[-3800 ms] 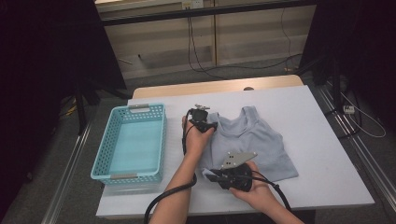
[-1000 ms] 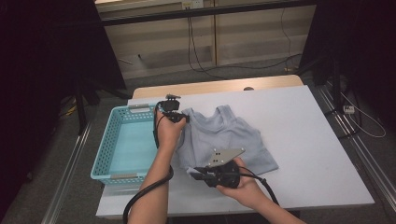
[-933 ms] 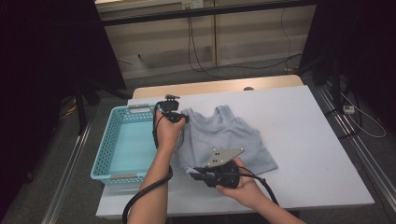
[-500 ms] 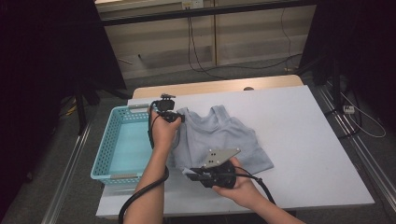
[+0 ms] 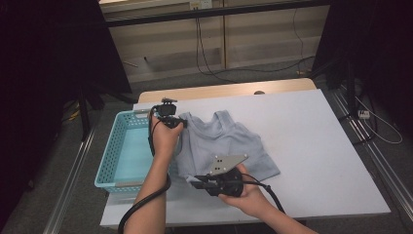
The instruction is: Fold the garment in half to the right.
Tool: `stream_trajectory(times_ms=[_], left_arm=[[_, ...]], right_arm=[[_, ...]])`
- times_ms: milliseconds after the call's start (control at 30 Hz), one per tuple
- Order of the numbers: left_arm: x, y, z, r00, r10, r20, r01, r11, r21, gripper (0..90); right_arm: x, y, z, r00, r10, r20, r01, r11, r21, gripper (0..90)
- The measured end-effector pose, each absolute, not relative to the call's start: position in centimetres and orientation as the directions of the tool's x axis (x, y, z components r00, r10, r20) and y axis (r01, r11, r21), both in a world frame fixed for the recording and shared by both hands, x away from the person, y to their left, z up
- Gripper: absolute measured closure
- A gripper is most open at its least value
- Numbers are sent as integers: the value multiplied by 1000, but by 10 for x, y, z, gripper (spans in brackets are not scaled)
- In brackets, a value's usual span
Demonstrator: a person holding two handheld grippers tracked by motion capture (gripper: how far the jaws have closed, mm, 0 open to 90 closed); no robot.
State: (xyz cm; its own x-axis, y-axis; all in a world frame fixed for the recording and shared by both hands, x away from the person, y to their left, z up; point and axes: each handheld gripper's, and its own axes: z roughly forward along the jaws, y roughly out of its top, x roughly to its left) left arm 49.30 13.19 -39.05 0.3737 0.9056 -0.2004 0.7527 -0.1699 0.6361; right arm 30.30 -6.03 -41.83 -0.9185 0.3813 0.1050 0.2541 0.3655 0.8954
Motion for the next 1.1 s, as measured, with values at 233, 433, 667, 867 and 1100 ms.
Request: stream_trajectory(times_ms=[233, 433, 667, 867, 1100], left_arm=[[495, 129, -395, 368, 911, -186, 754, -175, 633, 847], [496, 125, -394, 371, 914, -161, 753, -195, 628, 845], [497, 123, -396, 358, 920, -158, 764, -192, 616, 844], [499, 121, -395, 354, 920, -166, 768, -185, 614, 843], [500, 115, -393, 360, 919, -162, 765, -192, 615, 847]], right_arm=[[304, -63, -419, -913, 393, 111, 263, 358, 896, 811], [304, -67, -420, -907, 405, 115, 270, 350, 897, 811], [304, -74, -418, -899, 421, 119, 276, 336, 901, 811], [304, -83, -417, -889, 440, 126, 286, 319, 904, 812], [303, -92, -418, -876, 465, 126, 298, 317, 901, 813]])
